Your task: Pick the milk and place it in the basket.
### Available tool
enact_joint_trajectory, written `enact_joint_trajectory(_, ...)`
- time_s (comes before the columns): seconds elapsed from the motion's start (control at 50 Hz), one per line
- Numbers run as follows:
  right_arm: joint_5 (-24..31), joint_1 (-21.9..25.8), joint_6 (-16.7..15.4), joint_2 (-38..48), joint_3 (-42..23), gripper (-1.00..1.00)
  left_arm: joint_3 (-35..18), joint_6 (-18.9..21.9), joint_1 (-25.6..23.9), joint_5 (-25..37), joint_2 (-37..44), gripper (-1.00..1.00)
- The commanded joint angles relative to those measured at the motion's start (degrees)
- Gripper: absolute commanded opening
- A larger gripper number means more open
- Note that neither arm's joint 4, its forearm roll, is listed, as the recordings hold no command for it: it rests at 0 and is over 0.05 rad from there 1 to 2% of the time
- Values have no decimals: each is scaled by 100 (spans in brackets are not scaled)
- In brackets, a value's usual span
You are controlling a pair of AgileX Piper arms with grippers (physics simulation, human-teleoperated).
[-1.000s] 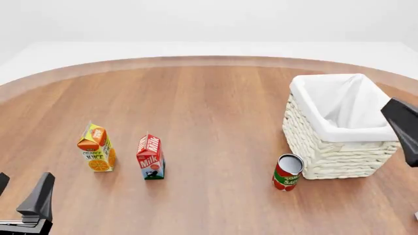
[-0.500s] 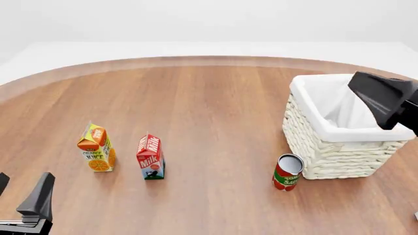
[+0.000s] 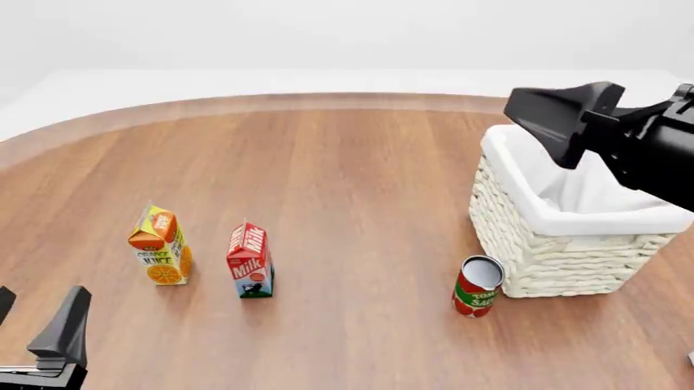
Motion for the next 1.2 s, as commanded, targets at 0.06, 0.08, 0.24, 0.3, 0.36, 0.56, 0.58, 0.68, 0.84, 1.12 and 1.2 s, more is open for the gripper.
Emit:
enact_joint_trajectory(0.06,-52,452,98,663,-349,100,0,0,0,0,0,100)
enact_joint_trajectory(0.08,-52,452,98,663,-349,100,0,0,0,0,0,100)
enact_joint_trajectory(0.24,-88,685,316,1198,-454,100,0,0,0,0,0,100)
enact_joint_trajectory(0.3,-59,728,308,1320,-540,100,0,0,0,0,0,100)
enact_joint_trajectory(0.36,-22,803,325,1455,-630,100,0,0,0,0,0,100)
enact_joint_trajectory(0.56,130,1103,421,1882,-935,100,0,0,0,0,0,100)
enact_joint_trajectory(0.58,132,1146,462,1925,-955,100,0,0,0,0,0,100)
enact_joint_trajectory(0.68,134,1329,551,2138,-1052,100,0,0,0,0,0,100)
enact_joint_trajectory(0.84,121,1615,729,2509,-1236,100,0,0,0,0,0,100)
enact_joint_trajectory(1.12,-88,1906,929,3042,-1384,100,0,0,0,0,0,100)
enact_joint_trajectory(1.2,-128,1939,962,3155,-1408,100,0,0,0,0,0,100)
